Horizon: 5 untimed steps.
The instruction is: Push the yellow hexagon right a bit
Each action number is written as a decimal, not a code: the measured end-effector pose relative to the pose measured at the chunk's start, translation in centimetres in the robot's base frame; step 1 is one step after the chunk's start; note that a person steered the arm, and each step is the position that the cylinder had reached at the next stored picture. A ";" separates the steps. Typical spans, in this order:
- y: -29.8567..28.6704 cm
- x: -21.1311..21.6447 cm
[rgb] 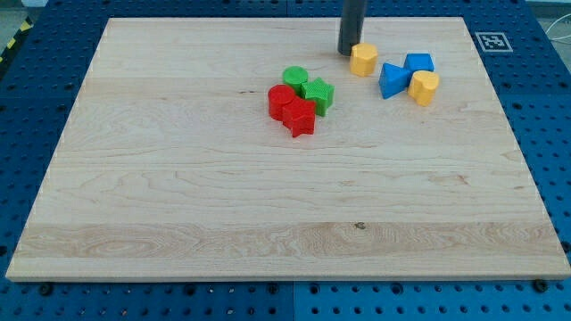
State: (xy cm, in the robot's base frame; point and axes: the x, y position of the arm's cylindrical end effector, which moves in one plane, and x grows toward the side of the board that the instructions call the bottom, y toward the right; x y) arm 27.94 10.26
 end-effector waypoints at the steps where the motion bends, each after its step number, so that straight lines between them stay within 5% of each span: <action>1: 2.1 1.3; 5: -1.4 2.0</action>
State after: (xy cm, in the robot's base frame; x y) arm 29.92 8.84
